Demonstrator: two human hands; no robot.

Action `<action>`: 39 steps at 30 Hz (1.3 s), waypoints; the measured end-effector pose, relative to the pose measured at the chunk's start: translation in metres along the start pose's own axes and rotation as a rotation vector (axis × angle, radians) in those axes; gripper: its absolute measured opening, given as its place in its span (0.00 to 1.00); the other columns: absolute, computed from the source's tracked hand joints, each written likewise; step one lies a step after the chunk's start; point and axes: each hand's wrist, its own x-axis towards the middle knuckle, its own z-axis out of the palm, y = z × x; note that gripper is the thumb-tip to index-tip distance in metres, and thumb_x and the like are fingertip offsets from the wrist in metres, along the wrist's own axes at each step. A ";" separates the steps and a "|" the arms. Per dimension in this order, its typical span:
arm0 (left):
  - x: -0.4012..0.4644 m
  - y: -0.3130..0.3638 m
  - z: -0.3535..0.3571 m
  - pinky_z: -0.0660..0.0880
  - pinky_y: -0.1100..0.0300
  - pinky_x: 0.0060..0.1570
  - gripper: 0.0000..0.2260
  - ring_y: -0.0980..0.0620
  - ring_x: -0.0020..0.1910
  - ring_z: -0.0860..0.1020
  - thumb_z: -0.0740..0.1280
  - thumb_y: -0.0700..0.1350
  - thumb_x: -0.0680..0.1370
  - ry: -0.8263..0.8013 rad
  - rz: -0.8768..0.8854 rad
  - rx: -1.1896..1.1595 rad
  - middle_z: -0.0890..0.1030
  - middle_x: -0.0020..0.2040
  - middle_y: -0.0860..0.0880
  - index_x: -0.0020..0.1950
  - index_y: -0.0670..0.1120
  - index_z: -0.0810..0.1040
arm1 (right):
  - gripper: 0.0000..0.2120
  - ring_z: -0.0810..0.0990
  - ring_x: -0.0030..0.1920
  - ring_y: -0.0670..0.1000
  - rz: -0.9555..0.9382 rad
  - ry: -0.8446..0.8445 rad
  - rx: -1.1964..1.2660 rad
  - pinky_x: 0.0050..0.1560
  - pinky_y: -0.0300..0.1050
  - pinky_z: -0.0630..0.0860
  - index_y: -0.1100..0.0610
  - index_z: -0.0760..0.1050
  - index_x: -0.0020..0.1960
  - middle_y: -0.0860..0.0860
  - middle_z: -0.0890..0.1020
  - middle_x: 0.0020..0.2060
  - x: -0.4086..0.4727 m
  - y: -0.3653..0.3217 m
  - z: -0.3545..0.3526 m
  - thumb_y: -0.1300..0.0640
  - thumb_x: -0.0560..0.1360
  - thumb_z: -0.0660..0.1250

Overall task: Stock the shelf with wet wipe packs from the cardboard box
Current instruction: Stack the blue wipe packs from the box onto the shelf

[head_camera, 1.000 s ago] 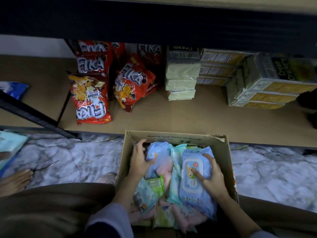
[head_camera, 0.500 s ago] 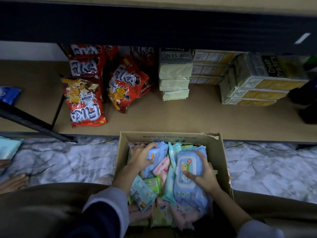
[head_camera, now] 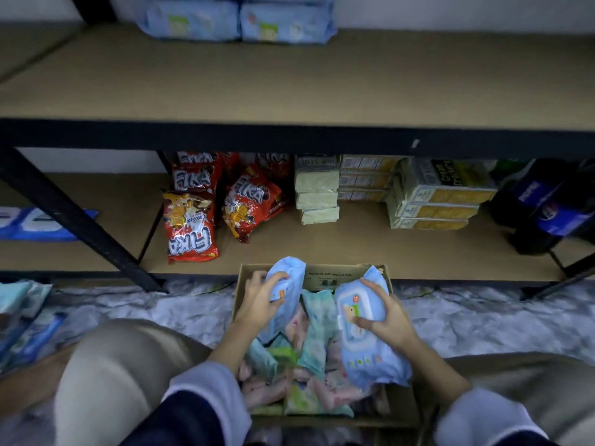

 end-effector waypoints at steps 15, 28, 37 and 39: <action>-0.044 0.124 -0.166 0.64 0.69 0.46 0.13 0.61 0.46 0.69 0.60 0.49 0.79 0.327 0.416 -0.364 0.68 0.46 0.54 0.57 0.68 0.68 | 0.30 0.77 0.59 0.50 -0.343 0.190 0.368 0.56 0.57 0.77 0.36 0.72 0.62 0.45 0.76 0.62 -0.074 -0.138 -0.116 0.54 0.64 0.77; 0.038 0.207 -0.303 0.71 0.65 0.54 0.08 0.52 0.55 0.73 0.60 0.45 0.80 0.620 0.563 -0.627 0.73 0.57 0.58 0.58 0.55 0.70 | 0.26 0.80 0.52 0.49 -0.553 0.393 0.642 0.48 0.45 0.80 0.42 0.74 0.56 0.48 0.78 0.56 -0.020 -0.278 -0.189 0.64 0.66 0.75; 0.112 0.181 -0.293 0.64 0.46 0.67 0.33 0.40 0.69 0.61 0.67 0.69 0.59 0.308 0.072 -0.510 0.60 0.70 0.42 0.61 0.58 0.68 | 0.21 0.76 0.57 0.51 -0.315 0.165 0.296 0.50 0.40 0.75 0.52 0.72 0.62 0.53 0.75 0.61 0.074 -0.298 -0.205 0.57 0.70 0.72; 0.113 0.173 -0.291 0.64 0.49 0.65 0.29 0.40 0.68 0.61 0.65 0.71 0.61 0.270 0.053 -0.485 0.61 0.70 0.44 0.57 0.61 0.67 | 0.23 0.78 0.51 0.48 -0.279 0.091 0.310 0.43 0.36 0.75 0.52 0.69 0.64 0.51 0.75 0.57 0.076 -0.291 -0.206 0.57 0.71 0.71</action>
